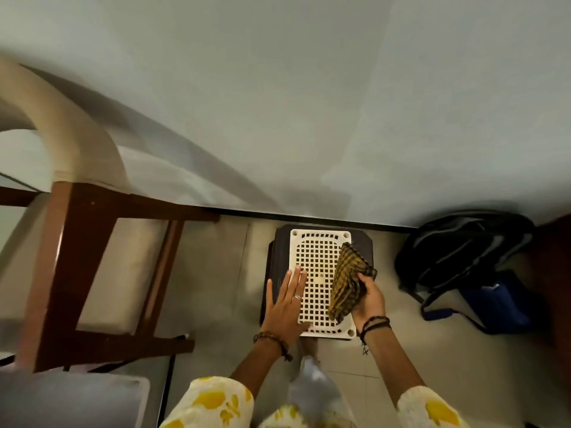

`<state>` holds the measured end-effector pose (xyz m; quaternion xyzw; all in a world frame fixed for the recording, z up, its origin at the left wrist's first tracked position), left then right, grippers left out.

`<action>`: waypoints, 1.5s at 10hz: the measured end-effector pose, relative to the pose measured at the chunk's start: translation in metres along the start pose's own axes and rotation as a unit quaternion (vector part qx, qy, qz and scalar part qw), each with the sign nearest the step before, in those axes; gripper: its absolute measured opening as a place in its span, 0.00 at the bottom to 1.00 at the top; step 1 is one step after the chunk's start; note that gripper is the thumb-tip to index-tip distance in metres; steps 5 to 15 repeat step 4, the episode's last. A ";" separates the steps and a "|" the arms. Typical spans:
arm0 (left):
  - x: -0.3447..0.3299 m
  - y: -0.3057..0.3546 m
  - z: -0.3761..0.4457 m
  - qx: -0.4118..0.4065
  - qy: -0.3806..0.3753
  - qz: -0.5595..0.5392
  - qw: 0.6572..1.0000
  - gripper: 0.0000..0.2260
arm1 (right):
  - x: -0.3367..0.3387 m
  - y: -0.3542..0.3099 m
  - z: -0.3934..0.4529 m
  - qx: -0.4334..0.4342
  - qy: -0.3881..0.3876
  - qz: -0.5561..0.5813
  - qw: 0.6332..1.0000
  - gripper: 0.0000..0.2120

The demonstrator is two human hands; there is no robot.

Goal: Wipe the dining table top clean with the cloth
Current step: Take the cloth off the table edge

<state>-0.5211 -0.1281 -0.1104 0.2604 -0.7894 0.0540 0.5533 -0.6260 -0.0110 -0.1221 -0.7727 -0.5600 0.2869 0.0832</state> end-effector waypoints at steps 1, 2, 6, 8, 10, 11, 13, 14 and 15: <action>-0.035 -0.021 0.032 0.020 -0.016 -0.023 0.999 0.58 | -0.006 -0.011 0.043 0.104 0.031 -0.233 0.966 0.10; -0.081 -0.043 0.049 0.069 -0.104 0.027 0.992 0.42 | -0.028 0.016 0.075 0.176 -0.065 -0.525 0.830 0.20; -0.135 -0.047 0.043 0.067 -0.259 0.037 0.963 0.36 | -0.006 0.102 0.114 0.121 -0.220 -0.885 0.392 0.32; -0.135 -0.047 0.043 0.067 -0.259 0.037 0.963 0.36 | -0.006 0.102 0.114 0.121 -0.220 -0.885 0.392 0.32; -0.135 -0.047 0.043 0.067 -0.259 0.037 0.963 0.36 | -0.006 0.102 0.114 0.121 -0.220 -0.885 0.392 0.32; -0.135 -0.047 0.043 0.067 -0.259 0.037 0.963 0.36 | -0.006 0.102 0.114 0.121 -0.220 -0.885 0.392 0.32; -0.135 -0.047 0.043 0.067 -0.259 0.037 0.963 0.36 | -0.006 0.102 0.114 0.121 -0.220 -0.885 0.392 0.32; -0.135 -0.047 0.043 0.067 -0.259 0.037 0.963 0.36 | -0.006 0.102 0.114 0.121 -0.220 -0.885 0.392 0.32; -0.135 -0.047 0.043 0.067 -0.259 0.037 0.963 0.36 | -0.006 0.102 0.114 0.121 -0.220 -0.885 0.392 0.32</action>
Point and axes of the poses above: each hand's wrist, its own z-axis towards the middle knuckle, its own x-axis out of the back of the hand, y = z × x, the point moved 10 cm from there along z, towards the middle knuckle, and after that the axes turned 9 degrees about z, right-handed, at the moved point
